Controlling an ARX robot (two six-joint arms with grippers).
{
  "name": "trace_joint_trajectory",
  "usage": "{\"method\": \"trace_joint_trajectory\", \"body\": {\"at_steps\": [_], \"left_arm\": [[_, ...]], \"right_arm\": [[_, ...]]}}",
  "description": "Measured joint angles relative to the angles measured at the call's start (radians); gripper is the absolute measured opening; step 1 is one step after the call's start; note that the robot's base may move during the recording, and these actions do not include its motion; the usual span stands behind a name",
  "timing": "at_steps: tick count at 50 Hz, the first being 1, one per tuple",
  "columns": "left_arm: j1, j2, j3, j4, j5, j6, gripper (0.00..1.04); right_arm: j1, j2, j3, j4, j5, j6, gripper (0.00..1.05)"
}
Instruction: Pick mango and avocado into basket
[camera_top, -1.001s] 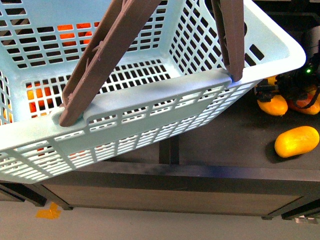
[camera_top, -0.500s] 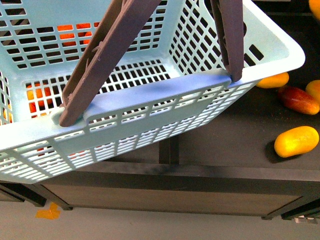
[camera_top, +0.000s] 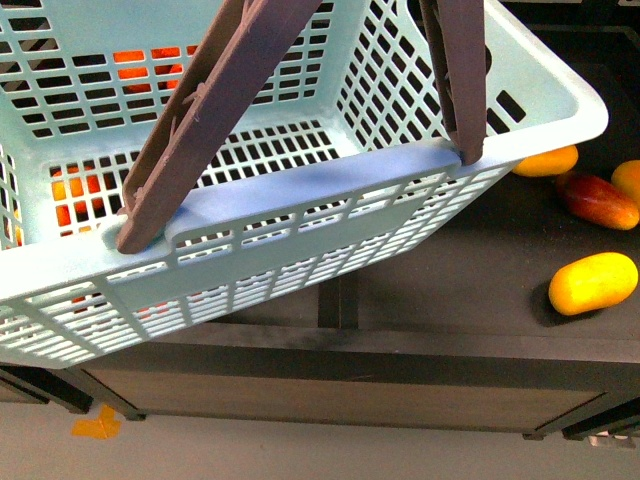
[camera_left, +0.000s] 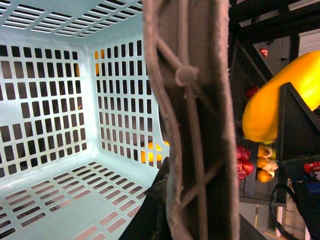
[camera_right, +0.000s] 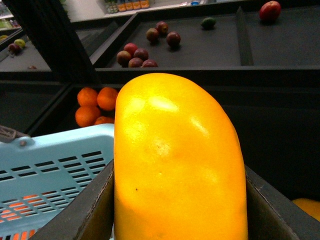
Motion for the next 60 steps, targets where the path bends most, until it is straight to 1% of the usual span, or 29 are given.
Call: {"method": "trace_joint_trajectory", "body": {"at_steps": [7, 15, 21, 32, 34, 42, 43, 46, 50, 54, 58, 60], "left_arm": [[0.0, 0.0, 0.0, 0.0, 0.0, 0.0, 0.05], [0.0, 0.0, 0.0, 0.0, 0.0, 0.0, 0.05], [0.0, 0.0, 0.0, 0.0, 0.0, 0.0, 0.05], [0.0, 0.0, 0.0, 0.0, 0.0, 0.0, 0.05], [0.0, 0.0, 0.0, 0.0, 0.0, 0.0, 0.05], [0.0, 0.0, 0.0, 0.0, 0.0, 0.0, 0.05], [0.0, 0.0, 0.0, 0.0, 0.0, 0.0, 0.05], [0.0, 0.004, 0.0, -0.003, -0.001, 0.002, 0.05], [0.0, 0.004, 0.0, -0.003, -0.002, 0.001, 0.05], [0.001, 0.004, 0.0, -0.003, -0.007, 0.002, 0.05], [0.001, 0.004, 0.0, -0.003, -0.005, 0.003, 0.05], [0.001, 0.004, 0.0, -0.003, -0.003, 0.002, 0.05]], "right_arm": [[0.085, 0.02, -0.006, 0.006, 0.051, 0.045, 0.58], [0.163, 0.021, -0.023, 0.013, 0.063, 0.079, 0.58], [0.206, 0.022, -0.051, 0.013, 0.066, 0.084, 0.58], [0.257, 0.028, -0.085, 0.011, 0.066, 0.091, 0.58], [0.264, 0.034, -0.087, 0.01, 0.067, 0.092, 0.66], [0.264, 0.032, -0.088, 0.012, 0.111, 0.108, 0.96], [0.261, 0.03, -0.088, 0.013, 0.116, 0.113, 0.98], [0.247, 0.014, -0.097, 0.019, 0.143, 0.117, 0.96], [0.22, -0.023, -0.115, 0.02, 0.173, 0.117, 0.96], [0.182, -0.073, -0.133, 0.005, 0.251, 0.116, 0.96], [0.131, -0.138, -0.161, -0.036, 0.38, 0.116, 0.96], [0.107, -0.163, -0.177, -0.047, 0.423, 0.116, 0.96]]}}
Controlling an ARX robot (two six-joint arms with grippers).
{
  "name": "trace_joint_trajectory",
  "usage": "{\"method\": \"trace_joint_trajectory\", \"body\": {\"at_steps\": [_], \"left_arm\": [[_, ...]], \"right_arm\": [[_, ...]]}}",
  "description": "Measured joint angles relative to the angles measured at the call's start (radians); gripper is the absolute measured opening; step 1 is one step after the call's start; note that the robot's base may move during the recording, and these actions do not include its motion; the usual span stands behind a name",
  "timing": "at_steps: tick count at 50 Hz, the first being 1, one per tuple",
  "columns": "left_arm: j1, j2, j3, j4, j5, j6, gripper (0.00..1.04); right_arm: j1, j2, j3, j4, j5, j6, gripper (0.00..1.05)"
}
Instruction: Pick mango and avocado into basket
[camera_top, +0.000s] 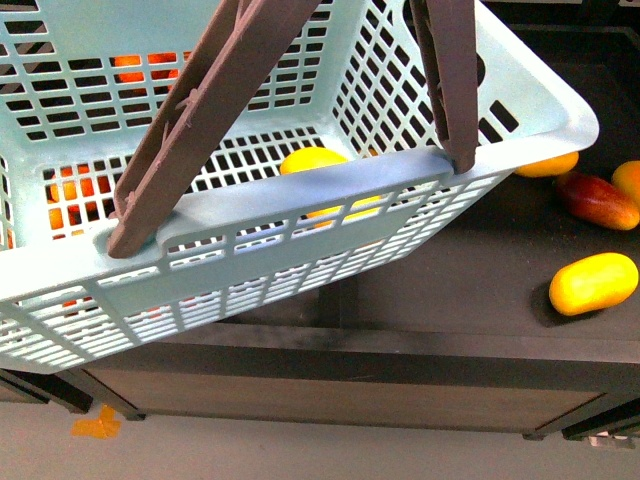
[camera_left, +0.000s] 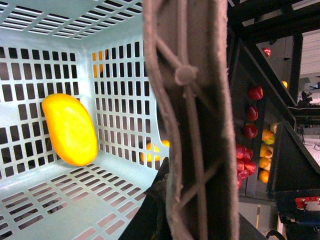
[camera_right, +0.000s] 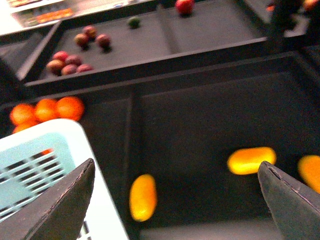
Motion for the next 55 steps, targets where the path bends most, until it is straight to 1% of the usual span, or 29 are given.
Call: {"method": "trace_joint_trajectory", "body": {"at_steps": [3, 4, 5, 7, 11, 14, 18, 21, 23, 27, 37, 50, 53, 55], "left_arm": [[0.0, 0.0, 0.0, 0.0, 0.002, -0.001, 0.05], [0.0, 0.0, 0.0, 0.0, 0.002, -0.001, 0.05], [0.0, 0.0, 0.0, 0.0, 0.002, -0.001, 0.05], [-0.001, 0.0, 0.0, 0.0, 0.002, 0.0, 0.05], [-0.002, 0.0, 0.0, 0.0, 0.003, 0.002, 0.05], [-0.001, 0.0, 0.0, 0.0, 0.006, -0.002, 0.05], [-0.001, 0.0, 0.0, 0.0, 0.002, 0.0, 0.05], [-0.001, 0.0, 0.0, 0.0, 0.002, 0.0, 0.05], [-0.001, 0.0, 0.0, 0.0, 0.002, 0.0, 0.05], [-0.001, 0.0, 0.0, 0.0, 0.002, 0.0, 0.05], [-0.001, 0.0, 0.0, 0.0, 0.003, -0.001, 0.05], [-0.001, 0.0, 0.0, 0.0, -0.001, 0.0, 0.05], [-0.001, 0.0, 0.0, 0.0, -0.001, 0.0, 0.05], [-0.001, 0.0, 0.0, 0.0, 0.0, -0.001, 0.05]], "right_arm": [[-0.024, -0.016, -0.027, 0.041, 0.063, -0.029, 0.93], [-0.032, -0.024, -0.05, 0.098, 0.089, -0.054, 0.9], [-0.036, -0.028, -0.064, 0.128, 0.096, -0.06, 0.88], [-0.052, -0.049, -0.124, 0.235, 0.095, -0.116, 0.81], [-0.08, -0.092, -0.217, 0.34, 0.065, -0.18, 0.71], [-0.121, -0.163, -0.325, 0.391, 0.024, -0.217, 0.57], [-0.167, -0.235, -0.423, 0.414, -0.017, -0.236, 0.41], [-0.203, -0.289, -0.495, 0.423, -0.052, -0.245, 0.27], [-0.22, -0.314, -0.527, 0.425, -0.068, -0.249, 0.2], [-0.259, -0.381, -0.596, 0.427, -0.106, -0.253, 0.03], [-0.333, -0.533, -0.713, 0.394, -0.179, -0.258, 0.02], [-0.387, -0.693, -0.79, 0.31, -0.23, -0.258, 0.02], [-0.434, -0.731, -0.803, 0.283, -0.3, -0.258, 0.02], [-0.452, -0.749, -0.808, 0.27, -0.312, -0.258, 0.02]]}}
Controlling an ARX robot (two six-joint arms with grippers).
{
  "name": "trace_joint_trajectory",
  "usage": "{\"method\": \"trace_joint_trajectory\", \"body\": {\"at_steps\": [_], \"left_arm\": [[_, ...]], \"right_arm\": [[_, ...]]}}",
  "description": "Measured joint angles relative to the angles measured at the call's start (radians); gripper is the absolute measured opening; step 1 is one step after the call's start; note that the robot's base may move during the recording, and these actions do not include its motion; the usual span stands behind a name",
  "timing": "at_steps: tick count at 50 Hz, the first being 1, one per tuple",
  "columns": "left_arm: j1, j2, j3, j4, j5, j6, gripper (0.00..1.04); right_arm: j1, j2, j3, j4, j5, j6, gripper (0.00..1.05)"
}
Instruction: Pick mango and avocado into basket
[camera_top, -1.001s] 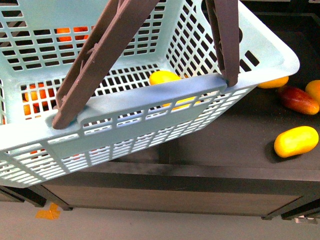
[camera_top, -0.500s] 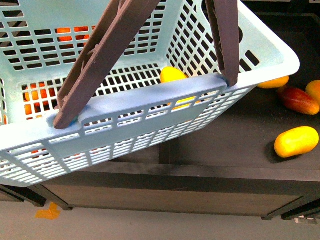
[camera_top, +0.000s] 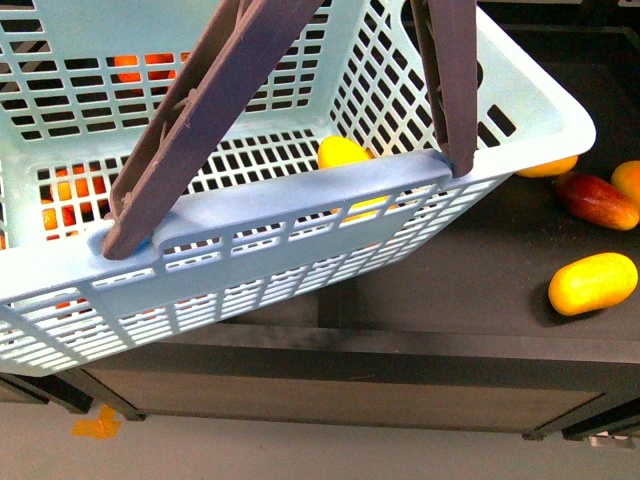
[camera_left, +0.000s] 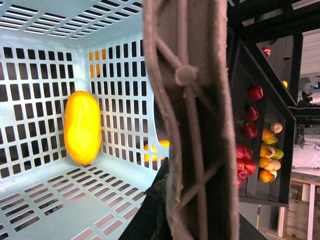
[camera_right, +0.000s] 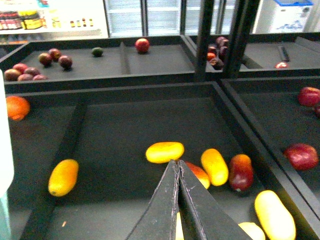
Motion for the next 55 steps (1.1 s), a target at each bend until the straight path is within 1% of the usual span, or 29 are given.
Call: {"method": "trace_joint_trajectory", "body": {"at_steps": [4, 8, 11, 18, 20, 25, 34, 42, 44, 47, 55], "left_arm": [[0.0, 0.0, 0.0, 0.0, 0.002, 0.0, 0.05], [0.0, 0.0, 0.0, 0.0, 0.001, 0.001, 0.05], [0.0, 0.0, 0.0, 0.0, 0.001, 0.0, 0.05], [0.0, 0.0, 0.0, 0.0, 0.003, 0.0, 0.05], [0.0, 0.0, 0.0, 0.0, 0.003, 0.002, 0.05], [0.0, 0.0, 0.0, 0.0, 0.001, 0.0, 0.05], [0.0, 0.0, 0.0, 0.0, 0.002, 0.001, 0.05], [0.0, 0.0, 0.0, 0.0, 0.002, 0.001, 0.05], [0.0, 0.0, 0.0, 0.0, 0.002, 0.001, 0.05], [0.0, 0.0, 0.0, 0.0, 0.003, 0.001, 0.05], [-0.006, 0.0, 0.0, 0.0, 0.006, 0.0, 0.05]], "right_arm": [[-0.023, -0.042, -0.011, -0.029, 0.0, 0.0, 0.02], [-0.024, -0.074, -0.02, -0.05, -0.005, 0.0, 0.02], [-0.024, -0.077, -0.042, -0.017, -0.006, -0.002, 0.03], [-0.025, -0.076, -0.052, -0.005, -0.007, -0.001, 0.22], [-0.025, -0.077, -0.052, -0.005, -0.006, -0.001, 0.29], [-0.025, -0.077, -0.052, -0.004, -0.008, -0.001, 0.41], [-0.025, -0.077, -0.052, -0.004, -0.008, -0.001, 0.74], [-0.025, -0.077, -0.053, -0.004, -0.007, -0.001, 0.96], [-0.025, -0.077, -0.052, -0.004, -0.008, -0.001, 0.98], [-0.025, -0.077, -0.052, -0.004, -0.008, -0.001, 0.96], [-0.025, -0.077, -0.052, -0.004, -0.003, -0.001, 0.96]]}}
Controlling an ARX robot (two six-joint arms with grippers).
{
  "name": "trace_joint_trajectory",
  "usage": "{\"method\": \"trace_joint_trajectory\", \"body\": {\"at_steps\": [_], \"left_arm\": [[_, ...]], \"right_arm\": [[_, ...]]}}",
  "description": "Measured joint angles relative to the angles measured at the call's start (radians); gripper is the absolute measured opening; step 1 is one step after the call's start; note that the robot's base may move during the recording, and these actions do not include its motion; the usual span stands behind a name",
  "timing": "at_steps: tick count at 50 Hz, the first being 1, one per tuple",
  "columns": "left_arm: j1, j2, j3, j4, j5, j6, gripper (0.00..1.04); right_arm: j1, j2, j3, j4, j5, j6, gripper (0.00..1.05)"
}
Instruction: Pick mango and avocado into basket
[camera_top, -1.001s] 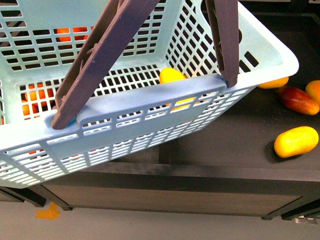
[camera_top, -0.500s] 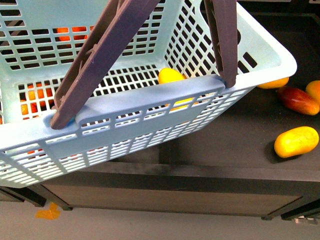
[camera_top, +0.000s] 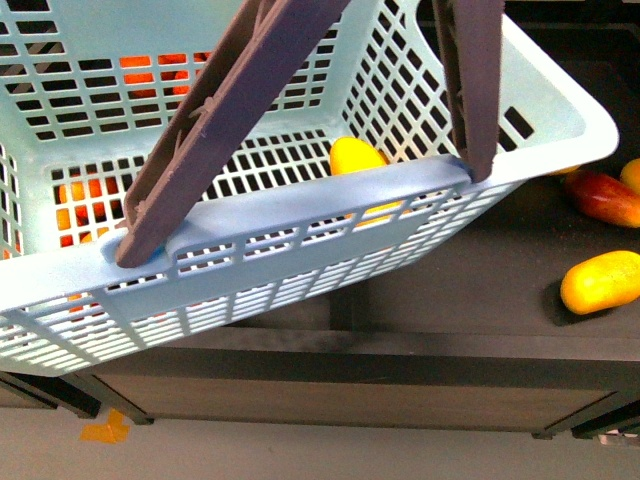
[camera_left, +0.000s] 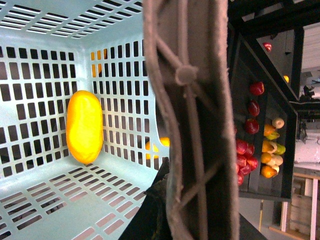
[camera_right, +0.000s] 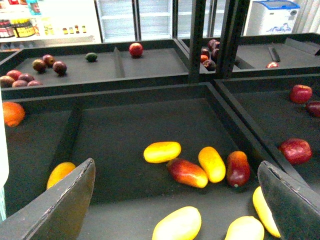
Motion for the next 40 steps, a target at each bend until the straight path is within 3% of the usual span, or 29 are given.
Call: {"method": "trace_joint_trajectory", "body": {"at_steps": [40], "left_arm": [[0.005, -0.001, 0.005, 0.0, 0.006, -0.002, 0.05]], "right_arm": [[-0.002, 0.0, 0.0, 0.005, -0.002, 0.0, 0.96]]}}
